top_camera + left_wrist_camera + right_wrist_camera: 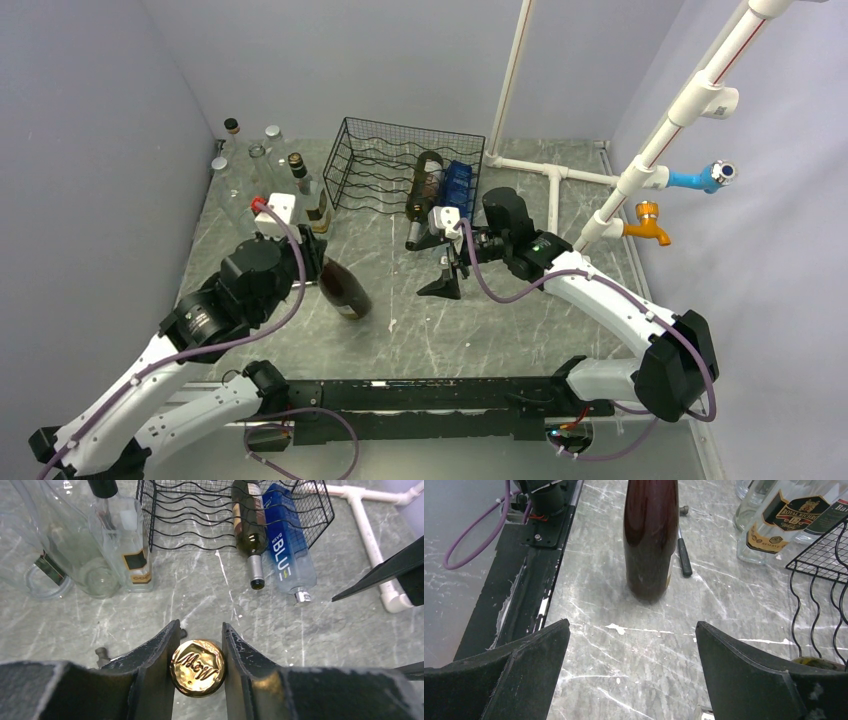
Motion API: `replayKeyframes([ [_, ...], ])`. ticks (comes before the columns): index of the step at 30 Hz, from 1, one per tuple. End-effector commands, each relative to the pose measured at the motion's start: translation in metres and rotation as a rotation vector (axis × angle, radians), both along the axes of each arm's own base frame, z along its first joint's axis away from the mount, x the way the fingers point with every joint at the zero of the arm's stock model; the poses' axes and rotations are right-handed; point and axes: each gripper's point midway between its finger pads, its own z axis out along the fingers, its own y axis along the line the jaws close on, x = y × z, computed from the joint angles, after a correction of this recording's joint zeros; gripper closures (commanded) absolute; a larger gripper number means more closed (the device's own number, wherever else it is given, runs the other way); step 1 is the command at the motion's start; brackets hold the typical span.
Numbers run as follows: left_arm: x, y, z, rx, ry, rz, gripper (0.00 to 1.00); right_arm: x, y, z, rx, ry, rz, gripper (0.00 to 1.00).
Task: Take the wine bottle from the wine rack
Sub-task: Place the wine bottle at the center of the board.
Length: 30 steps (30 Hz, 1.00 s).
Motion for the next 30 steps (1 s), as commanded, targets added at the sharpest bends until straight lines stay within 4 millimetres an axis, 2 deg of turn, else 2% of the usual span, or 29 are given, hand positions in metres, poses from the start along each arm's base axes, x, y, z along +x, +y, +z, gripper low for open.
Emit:
replayKeyframes([
  [1,0.01,-0.005,0.074,-0.065,-0.183,-0.023,1.0,0.002,0.001,0.008,0.032,-0.038,0.013,0.0],
  [6,0.017,-0.012,0.09,-0.042,-0.207,-0.046,1.0,0.002,0.001,0.006,0.027,-0.037,0.012,0.0],
  [12,0.025,-0.009,0.116,-0.016,-0.254,-0.037,1.0,0.002,0.001,0.005,0.026,-0.039,0.012,0.0],
  [19,0.034,-0.007,0.134,-0.027,-0.291,-0.034,1.0,0.002,0.0,0.006,0.026,-0.042,0.013,0.0],
  [30,0.051,0.008,0.163,-0.029,-0.35,0.007,1.0,0.003,0.0,0.004,0.024,-0.041,0.01,0.0],
])
